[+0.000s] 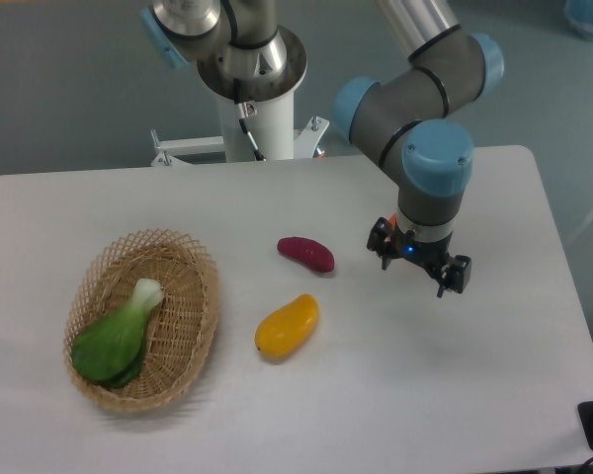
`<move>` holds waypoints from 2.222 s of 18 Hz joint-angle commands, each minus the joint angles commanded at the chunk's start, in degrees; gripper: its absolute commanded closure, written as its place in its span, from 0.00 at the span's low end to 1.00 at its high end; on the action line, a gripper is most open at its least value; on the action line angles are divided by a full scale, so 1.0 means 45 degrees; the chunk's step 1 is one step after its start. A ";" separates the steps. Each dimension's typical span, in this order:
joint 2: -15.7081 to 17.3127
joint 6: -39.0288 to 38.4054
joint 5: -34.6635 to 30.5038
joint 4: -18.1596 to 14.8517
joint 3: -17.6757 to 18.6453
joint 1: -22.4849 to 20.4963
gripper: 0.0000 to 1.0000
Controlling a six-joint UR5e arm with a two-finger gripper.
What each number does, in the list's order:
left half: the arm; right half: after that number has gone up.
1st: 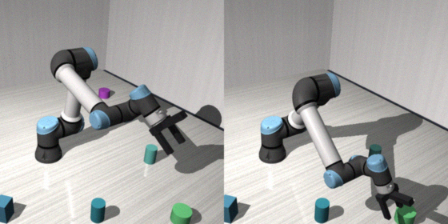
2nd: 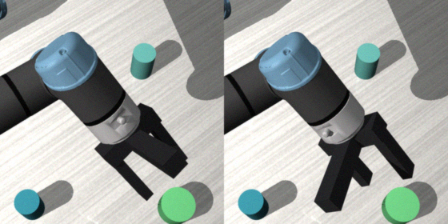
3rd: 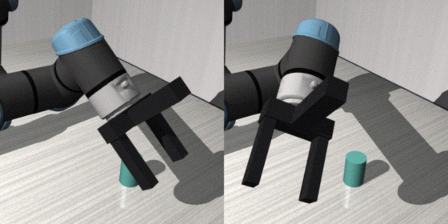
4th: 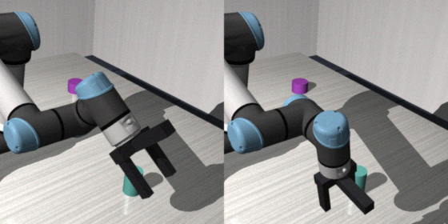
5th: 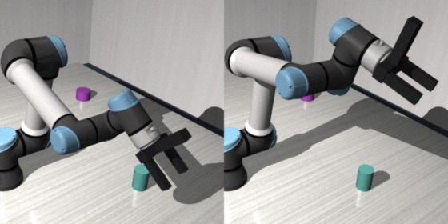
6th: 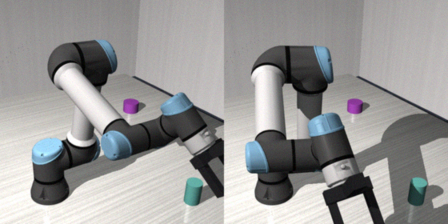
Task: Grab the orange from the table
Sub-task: 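Lower the open gripper over the small orange, then close the gripper fingers around the orange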
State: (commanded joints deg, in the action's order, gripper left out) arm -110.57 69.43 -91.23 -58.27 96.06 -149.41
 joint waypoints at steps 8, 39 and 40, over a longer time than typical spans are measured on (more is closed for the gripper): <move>0.0917 0.1833 0.0020 0.0001 0.1641 -0.0818 0.00; 0.1700 0.4981 -0.0527 0.0955 0.3907 -0.2344 0.00; 0.1564 0.4962 -0.0527 0.1324 0.3985 -0.2344 0.00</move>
State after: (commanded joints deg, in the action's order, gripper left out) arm -103.53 91.76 -93.60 -52.31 113.99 -159.96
